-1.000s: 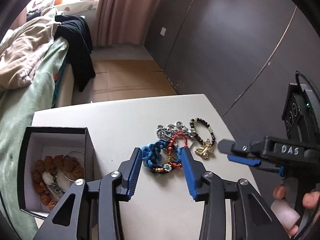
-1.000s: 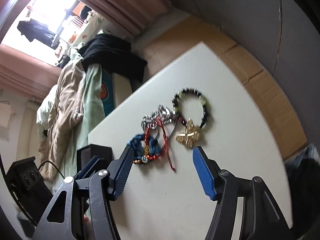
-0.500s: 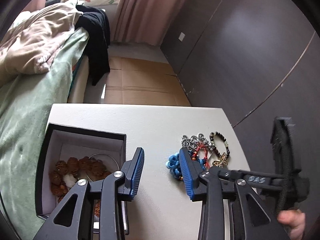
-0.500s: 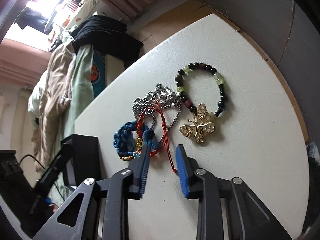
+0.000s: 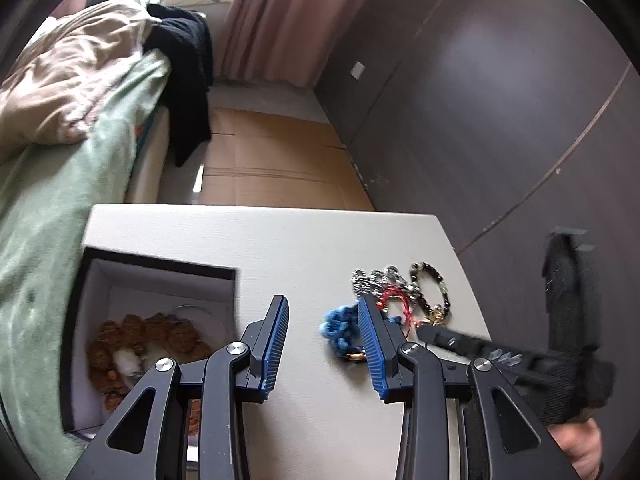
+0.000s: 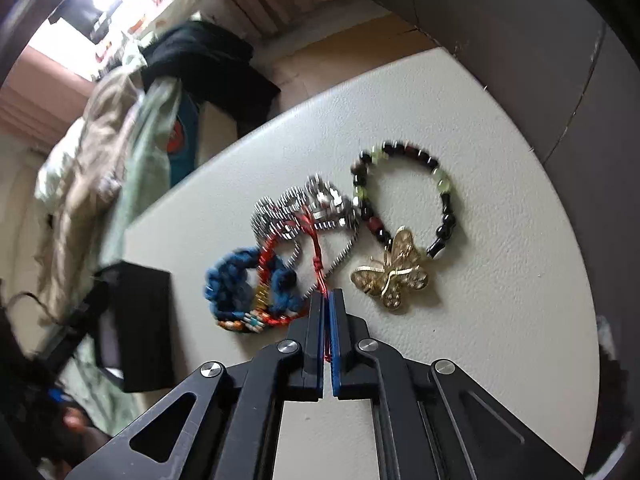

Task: Organize jewelry
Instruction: 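Grasp the blue knotted bracelet with the left tool while the right tool grasps the red string bracelet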

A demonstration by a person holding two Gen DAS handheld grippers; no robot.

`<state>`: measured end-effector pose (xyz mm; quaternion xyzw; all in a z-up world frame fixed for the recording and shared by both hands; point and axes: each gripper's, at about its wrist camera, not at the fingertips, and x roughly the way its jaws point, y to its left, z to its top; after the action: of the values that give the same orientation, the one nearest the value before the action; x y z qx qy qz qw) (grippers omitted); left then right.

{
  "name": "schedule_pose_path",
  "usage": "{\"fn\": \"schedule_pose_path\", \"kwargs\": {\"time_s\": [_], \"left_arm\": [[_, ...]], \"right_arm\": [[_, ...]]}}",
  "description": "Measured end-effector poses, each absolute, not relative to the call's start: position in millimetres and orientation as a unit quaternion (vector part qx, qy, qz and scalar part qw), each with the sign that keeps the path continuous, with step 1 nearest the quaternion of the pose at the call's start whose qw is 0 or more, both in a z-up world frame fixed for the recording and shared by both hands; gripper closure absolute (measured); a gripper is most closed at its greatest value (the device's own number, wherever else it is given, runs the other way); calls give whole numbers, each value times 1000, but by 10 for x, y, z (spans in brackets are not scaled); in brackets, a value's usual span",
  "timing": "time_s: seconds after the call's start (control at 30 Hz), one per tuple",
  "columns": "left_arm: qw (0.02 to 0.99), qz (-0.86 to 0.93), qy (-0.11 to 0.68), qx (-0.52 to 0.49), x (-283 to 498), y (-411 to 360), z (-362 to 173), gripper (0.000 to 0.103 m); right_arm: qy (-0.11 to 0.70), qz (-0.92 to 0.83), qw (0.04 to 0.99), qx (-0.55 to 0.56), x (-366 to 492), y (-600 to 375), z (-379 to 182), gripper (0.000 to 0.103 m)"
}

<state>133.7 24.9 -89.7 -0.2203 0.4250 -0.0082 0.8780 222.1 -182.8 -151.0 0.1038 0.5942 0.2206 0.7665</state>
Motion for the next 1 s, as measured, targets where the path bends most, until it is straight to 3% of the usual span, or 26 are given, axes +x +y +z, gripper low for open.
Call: {"fn": "schedule_pose_path", "kwargs": {"time_s": [0.33,0.7,0.83,1.0], "left_arm": [[869,-30,464,-172,1538,-96,-1097,65],[861,11,501,-89,1692,-326,-1380,64],[857,17,509,-77,1731,-352,-1463,34],[861,16,502,-76,1728,-372,-1477,33]], "right_arm": [[538,291,749,256,2278,-2303,-1138,99],[515,295,758,270,2248,-2239,-926,99],[518,289,760,267,2269,-2281,-937,99],[524,283,757,269,2289,-2305,-972,99]]}}
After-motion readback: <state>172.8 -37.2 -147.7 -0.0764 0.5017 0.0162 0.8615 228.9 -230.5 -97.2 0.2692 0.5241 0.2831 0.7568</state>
